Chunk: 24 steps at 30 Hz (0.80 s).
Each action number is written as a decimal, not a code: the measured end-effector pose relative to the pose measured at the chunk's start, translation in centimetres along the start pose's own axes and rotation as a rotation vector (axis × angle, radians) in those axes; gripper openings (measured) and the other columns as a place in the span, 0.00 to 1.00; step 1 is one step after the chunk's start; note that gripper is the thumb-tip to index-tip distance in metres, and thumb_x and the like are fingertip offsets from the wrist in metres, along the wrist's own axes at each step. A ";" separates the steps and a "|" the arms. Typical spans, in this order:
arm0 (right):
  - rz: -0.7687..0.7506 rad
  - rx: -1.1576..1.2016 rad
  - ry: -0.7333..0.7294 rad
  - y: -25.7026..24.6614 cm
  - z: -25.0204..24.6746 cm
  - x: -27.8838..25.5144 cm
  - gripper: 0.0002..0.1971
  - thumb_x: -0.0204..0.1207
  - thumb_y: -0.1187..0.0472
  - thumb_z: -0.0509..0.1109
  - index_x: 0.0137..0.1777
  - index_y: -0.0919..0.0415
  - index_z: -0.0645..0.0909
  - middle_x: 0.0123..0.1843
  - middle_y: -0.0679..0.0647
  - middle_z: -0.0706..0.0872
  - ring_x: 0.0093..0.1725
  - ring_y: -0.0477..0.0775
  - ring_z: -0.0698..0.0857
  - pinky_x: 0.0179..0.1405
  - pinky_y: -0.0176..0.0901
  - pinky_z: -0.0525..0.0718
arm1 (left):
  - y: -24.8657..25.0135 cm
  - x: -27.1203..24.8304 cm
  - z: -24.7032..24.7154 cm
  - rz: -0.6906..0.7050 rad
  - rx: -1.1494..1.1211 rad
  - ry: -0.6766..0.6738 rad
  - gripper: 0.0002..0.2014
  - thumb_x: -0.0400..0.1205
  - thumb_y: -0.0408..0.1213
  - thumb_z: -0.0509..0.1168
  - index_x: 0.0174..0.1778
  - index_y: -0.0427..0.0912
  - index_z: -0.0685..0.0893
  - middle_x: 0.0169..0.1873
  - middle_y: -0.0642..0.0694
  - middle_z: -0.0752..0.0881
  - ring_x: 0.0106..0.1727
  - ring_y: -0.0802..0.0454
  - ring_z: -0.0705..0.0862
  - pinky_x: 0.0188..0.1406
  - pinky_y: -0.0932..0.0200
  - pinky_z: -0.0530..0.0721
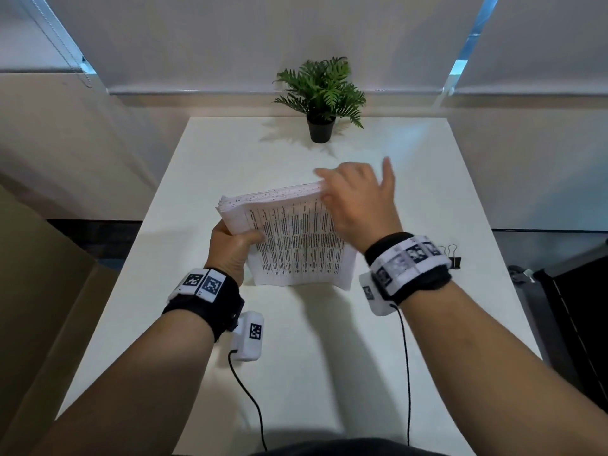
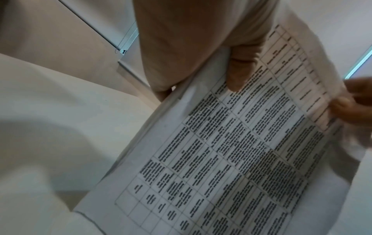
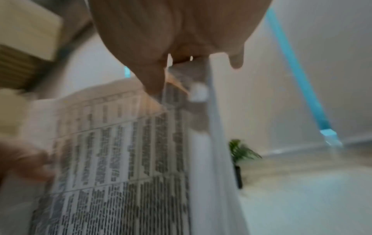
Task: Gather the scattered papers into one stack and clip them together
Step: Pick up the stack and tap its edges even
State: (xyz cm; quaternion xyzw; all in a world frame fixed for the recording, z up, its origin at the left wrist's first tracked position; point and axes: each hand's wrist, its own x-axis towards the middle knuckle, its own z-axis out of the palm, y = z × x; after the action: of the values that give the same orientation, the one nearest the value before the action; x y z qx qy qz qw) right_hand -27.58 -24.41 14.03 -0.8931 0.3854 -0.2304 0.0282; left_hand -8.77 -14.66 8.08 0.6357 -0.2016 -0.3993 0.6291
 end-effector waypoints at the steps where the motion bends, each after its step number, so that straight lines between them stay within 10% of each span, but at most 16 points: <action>1: 0.081 0.201 0.046 1.5 0.2 -0.2 0.29 0.77 0.61 0.67 0.77 0.51 0.64 0.72 0.52 0.73 0.74 0.56 0.70 0.81 0.64 0.53 | -0.1 0.1 -0.1 -0.003 0.000 -0.009 0.18 0.64 0.19 0.69 0.48 0.36 0.86 0.41 0.43 0.91 0.44 0.46 0.90 0.41 0.53 0.87; 5: 0.424 1.077 -0.115 2.7 2.4 -2.3 0.40 0.81 0.69 0.63 0.82 0.55 0.40 0.77 0.51 0.62 0.74 0.52 0.68 0.75 0.50 0.69 | -0.9 0.5 -0.5 0.007 0.039 -0.066 0.23 0.67 0.26 0.71 0.60 0.36 0.84 0.53 0.38 0.90 0.56 0.41 0.89 0.54 0.44 0.87; 9: 0.554 0.897 -0.189 2.1 4.8 -2.9 0.28 0.81 0.71 0.56 0.77 0.58 0.50 0.65 0.58 0.75 0.62 0.55 0.77 0.70 0.58 0.76 | -1.7 1.0 0.0 0.056 0.199 -0.004 0.20 0.80 0.31 0.69 0.69 0.39 0.79 0.61 0.43 0.87 0.62 0.44 0.86 0.64 0.39 0.84; 14: 0.691 0.644 -0.140 3.9 4.8 -3.5 0.21 0.78 0.71 0.56 0.70 0.58 0.63 0.50 0.57 0.81 0.49 0.61 0.81 0.51 0.52 0.83 | -2.0 0.0 2.2 0.088 0.424 0.024 0.17 0.83 0.32 0.65 0.68 0.41 0.74 0.58 0.46 0.83 0.57 0.47 0.83 0.55 0.55 0.81; 24: 0.947 0.499 -0.532 6.4 9.6 -13.3 0.17 0.78 0.69 0.60 0.66 0.66 0.69 0.59 0.67 0.83 0.58 0.66 0.83 0.51 0.47 0.78 | -12.6 -2.8 2.1 -0.422 0.756 -0.126 0.24 0.80 0.37 0.70 0.69 0.35 0.71 0.62 0.35 0.82 0.61 0.36 0.83 0.65 0.41 0.82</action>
State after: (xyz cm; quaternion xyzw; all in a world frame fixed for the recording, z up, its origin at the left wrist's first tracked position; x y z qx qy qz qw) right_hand -35.67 -20.73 -1.19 -0.6176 0.6554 -0.0448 0.4324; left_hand -15.16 -12.29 -3.10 0.8231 -0.2372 -0.4552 0.2430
